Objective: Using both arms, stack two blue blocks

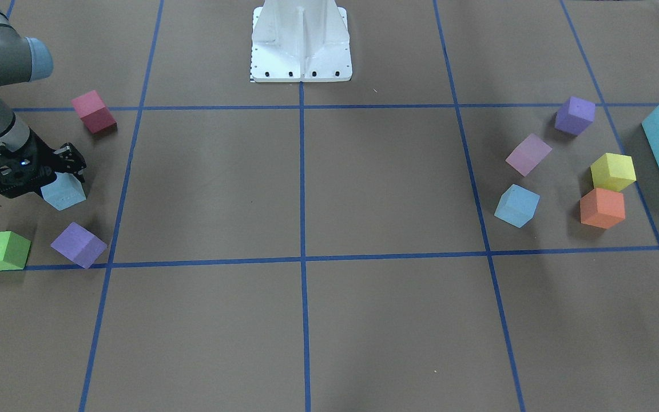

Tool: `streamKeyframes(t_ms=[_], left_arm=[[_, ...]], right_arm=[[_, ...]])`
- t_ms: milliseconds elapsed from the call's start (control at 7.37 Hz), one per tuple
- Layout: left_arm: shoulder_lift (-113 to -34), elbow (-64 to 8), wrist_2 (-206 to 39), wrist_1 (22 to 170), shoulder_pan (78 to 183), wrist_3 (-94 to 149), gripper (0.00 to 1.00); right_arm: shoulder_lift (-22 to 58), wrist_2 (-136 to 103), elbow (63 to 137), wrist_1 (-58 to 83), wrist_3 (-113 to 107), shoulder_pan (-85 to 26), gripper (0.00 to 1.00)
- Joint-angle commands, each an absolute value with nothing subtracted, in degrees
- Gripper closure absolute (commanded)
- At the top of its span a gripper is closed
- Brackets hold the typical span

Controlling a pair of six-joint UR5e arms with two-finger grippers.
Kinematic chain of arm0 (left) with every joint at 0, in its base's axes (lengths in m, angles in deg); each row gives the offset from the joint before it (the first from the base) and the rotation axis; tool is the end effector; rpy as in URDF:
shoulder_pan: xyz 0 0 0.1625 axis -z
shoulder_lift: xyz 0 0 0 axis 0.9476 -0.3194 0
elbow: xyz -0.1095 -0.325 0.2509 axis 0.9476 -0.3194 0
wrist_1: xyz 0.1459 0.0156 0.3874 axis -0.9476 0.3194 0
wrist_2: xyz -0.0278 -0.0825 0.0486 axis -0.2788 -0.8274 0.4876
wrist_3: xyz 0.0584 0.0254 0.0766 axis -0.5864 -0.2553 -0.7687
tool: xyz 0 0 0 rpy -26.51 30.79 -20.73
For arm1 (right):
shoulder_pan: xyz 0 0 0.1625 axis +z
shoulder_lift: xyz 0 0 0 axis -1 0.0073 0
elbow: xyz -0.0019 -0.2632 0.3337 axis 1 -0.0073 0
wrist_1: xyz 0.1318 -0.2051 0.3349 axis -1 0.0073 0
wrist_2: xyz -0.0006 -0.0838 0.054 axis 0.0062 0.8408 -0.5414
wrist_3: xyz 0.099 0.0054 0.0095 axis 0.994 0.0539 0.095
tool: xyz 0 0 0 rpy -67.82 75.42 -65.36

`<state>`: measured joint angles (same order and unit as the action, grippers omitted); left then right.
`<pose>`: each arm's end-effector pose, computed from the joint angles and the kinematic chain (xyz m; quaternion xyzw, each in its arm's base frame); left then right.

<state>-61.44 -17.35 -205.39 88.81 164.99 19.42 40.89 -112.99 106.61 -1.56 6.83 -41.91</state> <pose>-0.0883 -0.5564 0.6265 0.1186 0.4500 -0.0130 0.8850 -0.2751 -0.4271 0.5537 0.1001 -0.3623 -0.2041 0.9039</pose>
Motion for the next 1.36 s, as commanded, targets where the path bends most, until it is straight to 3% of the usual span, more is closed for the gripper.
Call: streamKeyframes(t_ms=[0,271,543,950,1221], left_arm=[[-61.5,-17.3,-205.4,88.8,165.0,19.4,0.02],[-61.5,-17.3,-205.4,88.8,165.0,19.4,0.02],[-61.5,-17.3,-205.4,88.8,165.0,19.4,0.02],[-61.5,-17.3,-205.4,88.8,165.0,19.4,0.02],[-61.5,-17.3,-205.4,88.8,165.0,19.4,0.02]], right_arm=[[40.7,-113.0,106.4,-1.6,6.9,-41.9,0.39],[40.6,-113.0,106.5,-1.6,6.9,-41.9,0.6],[40.5,-113.0,106.6,-1.6,6.9,-41.9,0.7],[35.5,-117.0,107.6,-0.5,11.8,-41.9,0.7],[25.9,-118.3,109.6,10.4,17.9,-41.5,0.7]])
